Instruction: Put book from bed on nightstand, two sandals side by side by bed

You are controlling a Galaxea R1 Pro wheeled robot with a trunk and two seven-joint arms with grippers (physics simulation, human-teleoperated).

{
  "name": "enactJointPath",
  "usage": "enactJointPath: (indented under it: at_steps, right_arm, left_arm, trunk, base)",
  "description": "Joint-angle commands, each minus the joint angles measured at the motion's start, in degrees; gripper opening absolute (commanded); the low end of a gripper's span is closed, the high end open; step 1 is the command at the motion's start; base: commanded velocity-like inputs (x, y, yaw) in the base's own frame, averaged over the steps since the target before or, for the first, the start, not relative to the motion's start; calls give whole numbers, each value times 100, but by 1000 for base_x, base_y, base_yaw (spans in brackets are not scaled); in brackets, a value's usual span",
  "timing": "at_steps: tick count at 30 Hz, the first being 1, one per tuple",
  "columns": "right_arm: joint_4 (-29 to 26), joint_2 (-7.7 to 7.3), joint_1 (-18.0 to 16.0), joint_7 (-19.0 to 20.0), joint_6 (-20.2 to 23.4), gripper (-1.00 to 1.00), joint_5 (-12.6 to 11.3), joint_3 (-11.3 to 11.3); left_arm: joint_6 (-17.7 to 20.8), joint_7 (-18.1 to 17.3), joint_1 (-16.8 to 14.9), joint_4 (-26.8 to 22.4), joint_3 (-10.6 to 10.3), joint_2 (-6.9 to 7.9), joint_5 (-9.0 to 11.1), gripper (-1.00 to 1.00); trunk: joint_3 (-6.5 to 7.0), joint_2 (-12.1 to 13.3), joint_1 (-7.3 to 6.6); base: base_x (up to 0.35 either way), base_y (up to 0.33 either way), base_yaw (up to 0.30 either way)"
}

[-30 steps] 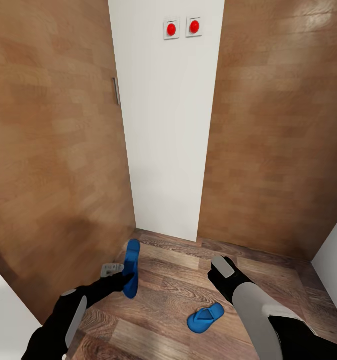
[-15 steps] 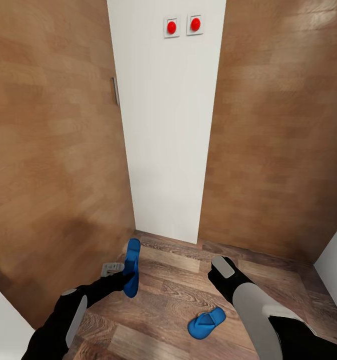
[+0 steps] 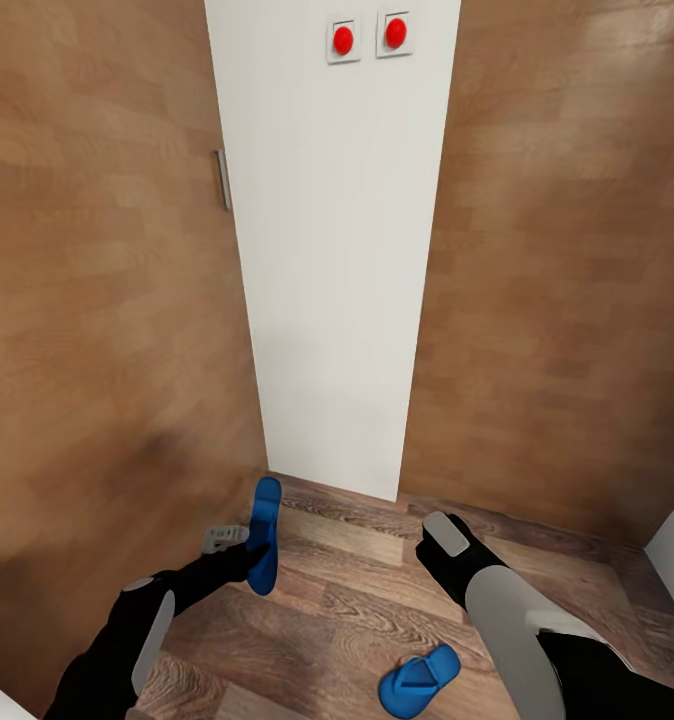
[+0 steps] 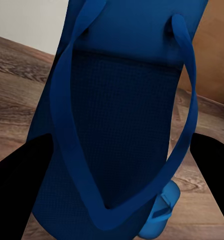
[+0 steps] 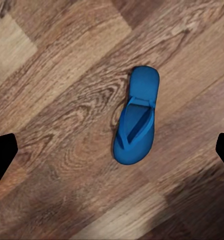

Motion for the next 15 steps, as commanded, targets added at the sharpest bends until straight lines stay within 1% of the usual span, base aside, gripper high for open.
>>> enactJointPath:
  at_steps: [1, 11, 15]
  right_arm:
    - [-14, 3, 0, -27, 46, 100, 10, -24]
    - [-15, 3, 0, -27, 45, 100, 10, -24]
    - [-13, 3, 0, -27, 45, 100, 10, -24]
  left_arm:
    - [52, -14, -3, -3, 8, 0, 45, -100]
    - [52, -14, -3, -3, 8, -4, 46, -100]
    - [52, -14, -3, -3, 4, -4, 46, -100]
  trunk:
    - [-6, -2, -1]
    - [-6, -2, -1]
    - [-77, -163, 87]
  base:
    - [14, 0, 0]
    - [2, 0, 0]
    - [0, 0, 0]
